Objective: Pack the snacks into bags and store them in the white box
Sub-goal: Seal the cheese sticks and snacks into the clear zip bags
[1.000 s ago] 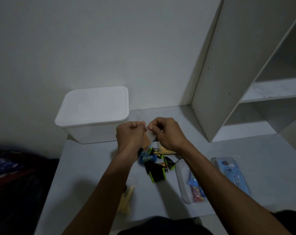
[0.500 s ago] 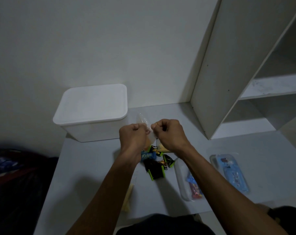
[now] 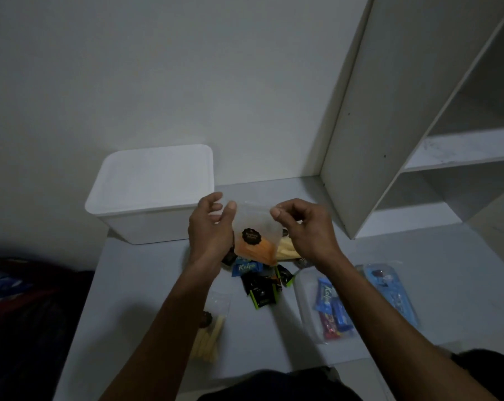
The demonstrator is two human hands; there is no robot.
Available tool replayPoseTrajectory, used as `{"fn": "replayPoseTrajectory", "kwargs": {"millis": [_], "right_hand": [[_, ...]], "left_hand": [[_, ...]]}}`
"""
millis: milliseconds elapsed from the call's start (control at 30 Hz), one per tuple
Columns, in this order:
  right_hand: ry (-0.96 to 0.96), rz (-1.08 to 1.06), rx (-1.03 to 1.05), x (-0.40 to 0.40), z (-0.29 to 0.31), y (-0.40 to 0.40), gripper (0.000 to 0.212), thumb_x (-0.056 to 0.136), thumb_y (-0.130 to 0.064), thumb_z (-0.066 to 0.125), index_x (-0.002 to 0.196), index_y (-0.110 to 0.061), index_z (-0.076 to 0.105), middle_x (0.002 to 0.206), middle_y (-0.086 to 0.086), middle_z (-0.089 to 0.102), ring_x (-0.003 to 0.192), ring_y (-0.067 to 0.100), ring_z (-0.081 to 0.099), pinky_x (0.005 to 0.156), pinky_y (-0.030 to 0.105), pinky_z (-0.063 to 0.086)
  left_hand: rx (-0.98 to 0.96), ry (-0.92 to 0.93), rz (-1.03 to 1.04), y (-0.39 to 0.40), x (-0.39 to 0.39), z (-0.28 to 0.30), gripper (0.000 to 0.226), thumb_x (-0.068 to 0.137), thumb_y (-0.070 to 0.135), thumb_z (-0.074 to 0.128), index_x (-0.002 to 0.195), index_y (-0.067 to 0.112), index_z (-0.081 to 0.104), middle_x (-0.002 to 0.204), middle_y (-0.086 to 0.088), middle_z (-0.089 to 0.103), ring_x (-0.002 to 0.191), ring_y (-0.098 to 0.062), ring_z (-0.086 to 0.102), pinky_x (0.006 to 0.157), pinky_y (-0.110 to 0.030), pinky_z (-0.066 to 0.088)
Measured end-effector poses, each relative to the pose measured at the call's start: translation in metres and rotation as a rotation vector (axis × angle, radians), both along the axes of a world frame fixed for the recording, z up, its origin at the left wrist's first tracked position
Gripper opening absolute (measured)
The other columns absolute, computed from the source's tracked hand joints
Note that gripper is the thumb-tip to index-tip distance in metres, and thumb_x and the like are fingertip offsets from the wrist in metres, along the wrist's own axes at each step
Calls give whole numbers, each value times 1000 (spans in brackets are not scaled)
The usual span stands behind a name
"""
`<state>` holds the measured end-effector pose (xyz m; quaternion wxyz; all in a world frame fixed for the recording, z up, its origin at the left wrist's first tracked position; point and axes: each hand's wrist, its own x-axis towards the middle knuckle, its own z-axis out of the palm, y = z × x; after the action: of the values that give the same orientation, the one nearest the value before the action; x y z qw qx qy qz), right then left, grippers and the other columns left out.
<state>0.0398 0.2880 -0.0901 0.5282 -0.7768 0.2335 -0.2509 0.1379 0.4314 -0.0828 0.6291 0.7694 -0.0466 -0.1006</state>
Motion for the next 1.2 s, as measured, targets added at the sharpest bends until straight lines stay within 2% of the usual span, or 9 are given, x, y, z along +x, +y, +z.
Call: {"fn": "replayPoseTrajectory", "kwargs": {"millis": [167,300,500,600,700,767,900,1100,1200], "right_hand": [[-10,23,105,-8,9,-17,8,85,-23,74,85,-16,76,78,-2,74,67,0,64,54,16,50],[9,-30,189,-9,5,-31,8,83,-23,75,85,-15,77,83,-1,75,71,2,66,55,20,52],[64,-90,71,4,-10,-65,9,83,-25,76,80,-16,76,80,-4,74,72,6,65,62,28,54],[57,-116,96,20,-14,-89,11,82,-26,76,82,-15,77,79,-4,75,70,8,66,59,27,52],[44,-119,119,41,-16,-121,12,83,-25,76,83,-13,77,79,2,75,70,24,66,53,31,53],[52,-123,127,59,-18,-146,11,84,-24,75,85,-13,77,80,1,74,70,18,66,53,27,54],[63,-156,162,104,-33,-198,11,83,-20,76,84,-9,76,77,0,73,66,3,64,56,24,55],[100,-250,194,166,-80,-263,12,76,-20,83,74,-13,74,71,-3,72,65,5,64,68,33,58],[133,-300,215,189,-105,-285,14,73,-22,85,73,-13,74,72,2,74,67,11,66,72,37,61]], "left_hand": [[-67,-73,-167,-2,5,-5,5,89,26,70,88,23,74,89,6,74,91,-16,67,83,-29,53],[-96,-74,-157,-16,7,-15,6,87,24,72,89,19,76,87,5,75,87,-12,68,77,-28,54],[-110,4,-111,-55,15,-36,6,85,21,74,89,17,77,89,2,75,89,-15,70,79,-30,57],[-118,34,-123,-82,31,-44,6,84,22,76,89,20,78,88,4,76,90,-14,70,84,-31,57],[-126,29,-136,-115,54,-47,5,85,23,75,89,21,77,88,6,76,89,-12,70,83,-29,56],[-124,-6,-154,-140,71,-49,5,86,22,74,90,21,77,87,6,76,84,-9,70,80,-28,57],[-107,-53,-130,-192,109,-65,3,84,20,76,87,20,75,76,4,73,71,-8,68,74,-28,56],[-14,10,-16,-260,156,-105,9,81,23,77,74,27,74,73,7,74,72,-13,71,69,-32,57],[-38,63,35,-285,172,-124,12,80,14,76,71,20,74,73,3,73,67,-8,67,64,-24,54]]}}
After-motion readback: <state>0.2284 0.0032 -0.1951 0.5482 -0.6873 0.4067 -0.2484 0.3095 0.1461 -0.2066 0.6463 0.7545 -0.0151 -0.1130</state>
